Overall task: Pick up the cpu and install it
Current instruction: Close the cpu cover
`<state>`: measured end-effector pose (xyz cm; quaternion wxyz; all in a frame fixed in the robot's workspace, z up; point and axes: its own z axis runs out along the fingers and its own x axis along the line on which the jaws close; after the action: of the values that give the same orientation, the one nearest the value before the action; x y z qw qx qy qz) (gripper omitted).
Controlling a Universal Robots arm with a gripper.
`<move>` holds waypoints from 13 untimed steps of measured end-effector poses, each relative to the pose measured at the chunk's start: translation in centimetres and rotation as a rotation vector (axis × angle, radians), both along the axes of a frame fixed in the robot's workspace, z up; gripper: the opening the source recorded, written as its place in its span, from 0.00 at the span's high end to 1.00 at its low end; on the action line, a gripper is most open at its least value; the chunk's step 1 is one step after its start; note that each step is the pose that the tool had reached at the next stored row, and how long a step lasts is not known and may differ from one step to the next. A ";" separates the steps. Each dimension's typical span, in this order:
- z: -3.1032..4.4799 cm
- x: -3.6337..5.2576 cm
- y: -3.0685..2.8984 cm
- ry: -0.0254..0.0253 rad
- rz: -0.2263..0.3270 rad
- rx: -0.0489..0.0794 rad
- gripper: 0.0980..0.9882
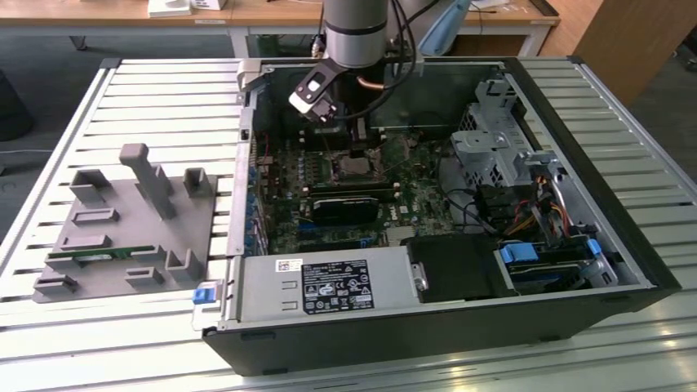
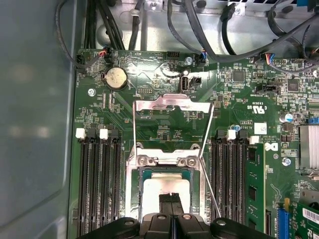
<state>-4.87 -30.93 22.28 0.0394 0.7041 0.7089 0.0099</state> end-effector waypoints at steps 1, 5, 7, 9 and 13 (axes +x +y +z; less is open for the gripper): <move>0.03 0.00 0.00 0.0001 0.000 0.000 0.99; 0.15 0.00 0.00 0.0001 0.000 0.000 0.99; 0.21 0.00 0.00 0.0001 0.000 0.000 0.99; 0.27 0.00 0.00 0.0001 0.000 0.000 0.99; 0.37 0.00 0.00 0.0000 0.000 0.000 0.99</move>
<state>-4.87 -30.93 22.64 0.0394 0.7041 0.7089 0.0098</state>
